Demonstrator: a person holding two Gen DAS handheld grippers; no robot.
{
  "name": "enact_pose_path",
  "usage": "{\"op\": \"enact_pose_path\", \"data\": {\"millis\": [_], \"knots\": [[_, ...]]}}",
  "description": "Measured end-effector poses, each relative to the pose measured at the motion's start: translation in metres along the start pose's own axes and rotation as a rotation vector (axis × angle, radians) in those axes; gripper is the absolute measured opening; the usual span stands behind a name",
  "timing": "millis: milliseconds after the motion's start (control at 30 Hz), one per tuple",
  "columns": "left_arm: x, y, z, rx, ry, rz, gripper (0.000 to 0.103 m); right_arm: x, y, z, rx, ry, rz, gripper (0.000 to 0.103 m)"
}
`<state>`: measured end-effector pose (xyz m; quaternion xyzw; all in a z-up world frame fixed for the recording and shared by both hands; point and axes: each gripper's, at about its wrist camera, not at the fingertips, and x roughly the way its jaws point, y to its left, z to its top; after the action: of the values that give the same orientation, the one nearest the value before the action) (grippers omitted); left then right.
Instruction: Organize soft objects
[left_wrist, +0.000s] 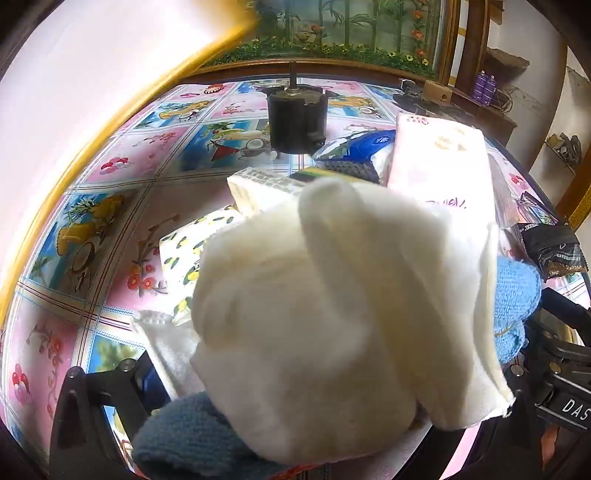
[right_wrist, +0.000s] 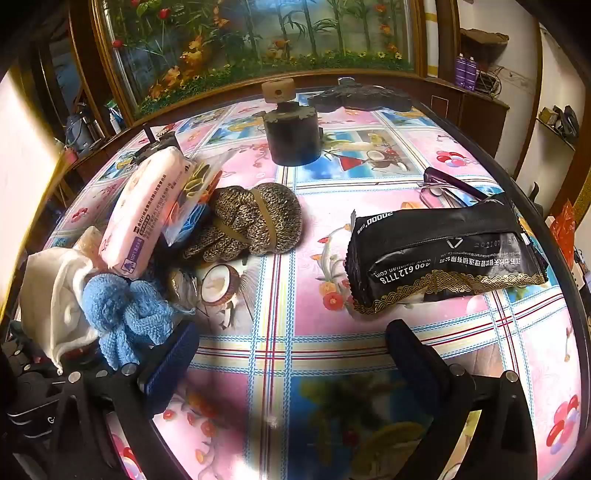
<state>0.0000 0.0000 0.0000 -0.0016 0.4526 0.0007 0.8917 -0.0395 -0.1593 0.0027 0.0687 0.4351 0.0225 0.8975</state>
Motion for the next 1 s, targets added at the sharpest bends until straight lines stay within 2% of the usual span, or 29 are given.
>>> {"op": "enact_pose_path", "data": {"millis": [1000], "knots": [[0.0006, 0.0017, 0.0006, -0.002, 0.001, -0.001, 0.103, 0.0009, 0.0005, -0.0005, 0.000, -0.003, 0.000, 0.102]]}}
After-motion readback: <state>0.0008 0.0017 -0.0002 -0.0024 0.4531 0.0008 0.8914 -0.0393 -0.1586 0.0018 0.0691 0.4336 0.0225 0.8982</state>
